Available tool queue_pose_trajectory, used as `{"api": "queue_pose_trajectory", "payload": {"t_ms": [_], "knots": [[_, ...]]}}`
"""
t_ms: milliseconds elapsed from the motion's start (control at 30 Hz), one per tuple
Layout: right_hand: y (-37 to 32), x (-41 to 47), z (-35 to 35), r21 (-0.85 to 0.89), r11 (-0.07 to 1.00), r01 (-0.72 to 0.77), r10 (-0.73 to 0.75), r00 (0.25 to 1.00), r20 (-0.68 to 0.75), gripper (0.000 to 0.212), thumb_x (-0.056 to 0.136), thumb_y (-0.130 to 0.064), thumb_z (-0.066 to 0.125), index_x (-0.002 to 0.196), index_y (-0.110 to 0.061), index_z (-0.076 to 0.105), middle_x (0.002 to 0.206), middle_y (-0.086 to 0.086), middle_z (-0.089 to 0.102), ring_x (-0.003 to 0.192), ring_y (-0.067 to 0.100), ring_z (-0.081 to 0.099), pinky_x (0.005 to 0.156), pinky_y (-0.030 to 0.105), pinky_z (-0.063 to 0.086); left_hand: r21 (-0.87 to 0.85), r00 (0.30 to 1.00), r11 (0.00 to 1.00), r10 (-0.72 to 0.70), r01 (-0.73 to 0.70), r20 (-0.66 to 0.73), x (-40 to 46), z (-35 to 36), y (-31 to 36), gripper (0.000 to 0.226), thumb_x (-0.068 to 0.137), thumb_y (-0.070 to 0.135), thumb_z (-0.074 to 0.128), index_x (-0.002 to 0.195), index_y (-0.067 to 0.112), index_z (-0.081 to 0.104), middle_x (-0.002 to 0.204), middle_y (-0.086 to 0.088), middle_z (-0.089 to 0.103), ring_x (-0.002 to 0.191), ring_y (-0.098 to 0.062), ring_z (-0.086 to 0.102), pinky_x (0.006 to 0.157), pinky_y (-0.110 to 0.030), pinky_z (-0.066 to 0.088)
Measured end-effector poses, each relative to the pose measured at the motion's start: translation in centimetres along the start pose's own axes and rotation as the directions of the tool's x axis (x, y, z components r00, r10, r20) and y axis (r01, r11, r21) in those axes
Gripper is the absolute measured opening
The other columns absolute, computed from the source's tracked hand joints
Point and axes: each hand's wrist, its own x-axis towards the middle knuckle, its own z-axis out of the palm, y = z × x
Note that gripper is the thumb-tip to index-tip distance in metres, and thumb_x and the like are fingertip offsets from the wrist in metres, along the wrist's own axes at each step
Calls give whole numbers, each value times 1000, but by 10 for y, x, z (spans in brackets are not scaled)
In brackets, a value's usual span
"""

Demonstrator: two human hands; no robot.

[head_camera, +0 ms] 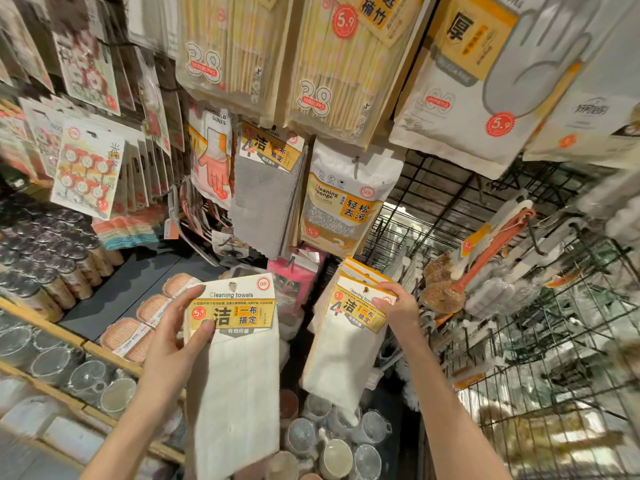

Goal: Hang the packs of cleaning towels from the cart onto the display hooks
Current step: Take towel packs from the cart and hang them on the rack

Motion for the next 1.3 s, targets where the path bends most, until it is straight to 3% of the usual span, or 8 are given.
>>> {"api": "queue_pose_trajectory", "payload": {"t_ms": [133, 333, 500, 633, 800, 933, 1167, 1300], "knots": [[5, 8, 6, -20, 1000, -10, 10, 1000, -27, 29, 76, 6, 67, 84, -22, 65, 95, 4, 63, 77, 16, 62, 65, 27, 54, 21, 1000, 1000, 3, -3, 4, 3, 1, 0, 46, 90, 13, 61, 110, 54, 55, 113, 18, 64, 99, 0, 61, 77, -25, 45], [17, 15, 11, -83, 996, -13, 6, 996, -84, 21, 77, 1, 67, 93, -13, 65, 108, 8, 63, 94, 25, 60, 78, 40, 51, 34, 1000, 999, 1, -1, 6, 9, 3, -3, 51, 90, 13, 61, 104, 62, 56, 109, 19, 66, 101, -3, 62, 79, -29, 47], [19, 21, 14, -122, 992, 39, -53, 993, -107, 19, 76, -2, 67, 92, -11, 68, 101, 8, 65, 96, 29, 60, 80, 40, 49, 45, 1000, 999, -17, 17, 3, 11, 1, -8, 47, 91, 16, 61, 111, 59, 55, 114, 20, 66, 111, -11, 60, 98, -49, 46], [18, 26, 20, -109, 994, 12, -28, 989, -147, 20, 76, 0, 68, 93, -12, 70, 107, 11, 63, 102, 28, 58, 89, 49, 47, 39, 999, 998, -40, 40, 2, 11, 0, -9, 46, 90, 18, 61, 112, 58, 55, 118, 17, 65, 113, -14, 59, 101, -52, 44], [14, 32, 21, -84, 996, 5, -19, 985, -173, 21, 75, -1, 71, 89, -11, 61, 97, 9, 63, 94, 31, 61, 80, 44, 51, -16, 998, 998, -57, 57, 23, 12, -1, -9, 44, 84, 20, 65, 113, 52, 57, 110, 15, 69, 108, -17, 62, 91, -44, 49], [14, 34, 19, -93, 996, -7, -8, 987, -160, 21, 76, -1, 71, 93, -8, 60, 100, 11, 63, 97, 31, 60, 83, 46, 51, -26, 996, 996, -80, 81, 43, 11, -1, -10, 57, 87, 2, 63, 113, 53, 57, 112, 12, 68, 102, -18, 65, 76, -36, 49], [1, 20, 7, -208, 978, 28, -74, 974, -215, 26, 78, 0, 69, 102, -6, 63, 104, 6, 52, 105, 26, 51, 85, 30, 40, -59, 995, 995, -71, 75, 69, 6, 4, -4, 57, 85, 5, 67, 116, 51, 55, 118, 4, 68, 104, -17, 66, 78, -35, 50], [-25, -3, 5, -192, 974, 123, -161, 968, -195, 30, 78, -5, 72, 106, -6, 62, 104, 3, 56, 106, 24, 52, 88, 34, 43, -71, 993, 994, -73, 79, 93, 4, 13, 1, 60, 84, 3, 67, 114, 54, 56, 115, 5, 70, 98, -16, 69, 73, -33, 56]]}}
